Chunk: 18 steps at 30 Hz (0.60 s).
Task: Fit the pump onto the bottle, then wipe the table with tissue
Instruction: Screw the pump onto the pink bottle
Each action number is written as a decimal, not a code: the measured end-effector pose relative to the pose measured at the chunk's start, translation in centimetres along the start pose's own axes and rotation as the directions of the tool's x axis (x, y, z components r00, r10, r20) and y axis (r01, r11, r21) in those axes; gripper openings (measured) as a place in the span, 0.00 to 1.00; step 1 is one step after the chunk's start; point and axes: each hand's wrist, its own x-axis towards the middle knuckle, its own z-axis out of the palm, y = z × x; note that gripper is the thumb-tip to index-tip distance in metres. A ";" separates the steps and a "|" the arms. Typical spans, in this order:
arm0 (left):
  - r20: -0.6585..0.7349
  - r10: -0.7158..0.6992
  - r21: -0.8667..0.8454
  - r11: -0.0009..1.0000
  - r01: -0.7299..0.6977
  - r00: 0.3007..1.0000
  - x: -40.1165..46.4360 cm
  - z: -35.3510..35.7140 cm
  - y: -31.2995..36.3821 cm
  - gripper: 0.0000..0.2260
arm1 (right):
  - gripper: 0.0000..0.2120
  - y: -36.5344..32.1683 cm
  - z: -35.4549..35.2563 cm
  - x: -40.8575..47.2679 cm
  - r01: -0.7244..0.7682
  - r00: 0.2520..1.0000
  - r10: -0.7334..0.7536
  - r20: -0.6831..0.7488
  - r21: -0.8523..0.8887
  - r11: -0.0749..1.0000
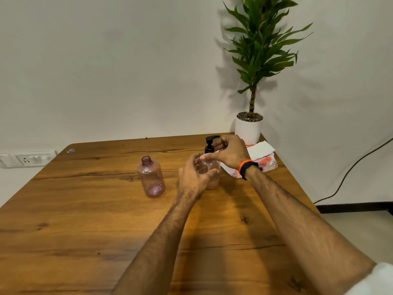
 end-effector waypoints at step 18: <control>-0.002 0.029 0.038 0.999 -0.028 1.000 0.1 0.1 -0.4 0.27 | 0.23 0.2 0.6 -0.6 -0.003 0.999 0.005 0.034 -0.055 0.999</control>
